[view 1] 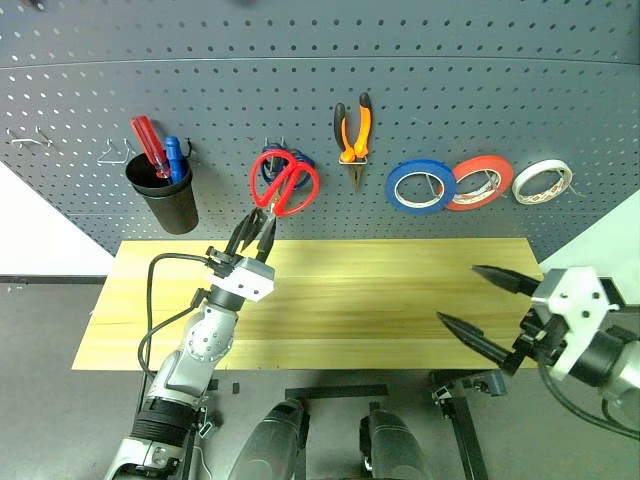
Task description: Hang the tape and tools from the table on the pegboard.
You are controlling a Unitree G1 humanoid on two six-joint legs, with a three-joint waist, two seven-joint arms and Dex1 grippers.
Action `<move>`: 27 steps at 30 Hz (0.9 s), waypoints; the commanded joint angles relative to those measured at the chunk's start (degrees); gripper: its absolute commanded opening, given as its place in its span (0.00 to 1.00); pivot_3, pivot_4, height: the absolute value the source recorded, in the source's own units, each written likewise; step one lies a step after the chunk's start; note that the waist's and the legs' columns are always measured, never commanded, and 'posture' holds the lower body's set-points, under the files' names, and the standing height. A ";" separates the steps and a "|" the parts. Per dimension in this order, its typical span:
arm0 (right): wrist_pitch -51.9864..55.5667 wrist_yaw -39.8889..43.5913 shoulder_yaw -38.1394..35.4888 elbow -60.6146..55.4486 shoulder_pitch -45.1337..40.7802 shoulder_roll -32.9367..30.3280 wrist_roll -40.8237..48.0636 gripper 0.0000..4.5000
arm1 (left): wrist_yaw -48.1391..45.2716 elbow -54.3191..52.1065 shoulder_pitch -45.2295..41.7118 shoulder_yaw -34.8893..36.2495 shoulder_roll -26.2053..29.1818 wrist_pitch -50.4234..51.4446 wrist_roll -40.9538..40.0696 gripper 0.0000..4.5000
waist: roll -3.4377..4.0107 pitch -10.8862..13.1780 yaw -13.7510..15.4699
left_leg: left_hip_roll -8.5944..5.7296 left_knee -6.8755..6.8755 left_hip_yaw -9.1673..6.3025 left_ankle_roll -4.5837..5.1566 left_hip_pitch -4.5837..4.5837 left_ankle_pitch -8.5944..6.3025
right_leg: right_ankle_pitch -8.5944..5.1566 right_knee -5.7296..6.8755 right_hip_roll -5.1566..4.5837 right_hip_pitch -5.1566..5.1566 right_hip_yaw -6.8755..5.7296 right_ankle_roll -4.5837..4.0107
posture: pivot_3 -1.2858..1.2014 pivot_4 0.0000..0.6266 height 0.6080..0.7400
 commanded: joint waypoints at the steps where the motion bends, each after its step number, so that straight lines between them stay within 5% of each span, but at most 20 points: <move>1: -0.87 -0.09 -5.72 -1.63 -1.60 -0.63 7.40 1.00 | 0.79 -0.39 -0.27 1.18 0.65 -1.85 0.26 0.24 | 0.00 0.00 -0.01 | 0.00 0.00 0.00 0.02 0.01 -0.01 | 0.00 0.01 0.00 0.01 0.00 0.00 | 0.51 0.29 1.00; 16: -1.75 -3.60 -14.13 -1.03 -1.63 -2.29 22.09 1.00 | 2.37 2.31 -1.92 1.66 1.19 -2.67 0.90 0.24 | -0.01 -0.04 0.00 | 0.00 0.03 0.12 0.21 0.15 -0.11 | 0.00 0.27 -0.05 -0.01 0.05 -0.01 | 0.51 0.28 1.00; 27: -2.03 -4.73 -14.64 -1.22 -0.30 -3.31 23.48 1.00 | 3.90 5.70 -3.99 1.23 0.78 -2.75 1.31 0.24 | -0.03 -0.08 -0.02 | 0.00 0.05 0.15 0.22 0.21 -0.11 | 0.00 0.33 -0.05 0.01 0.08 -0.01 | 0.50 0.28 1.00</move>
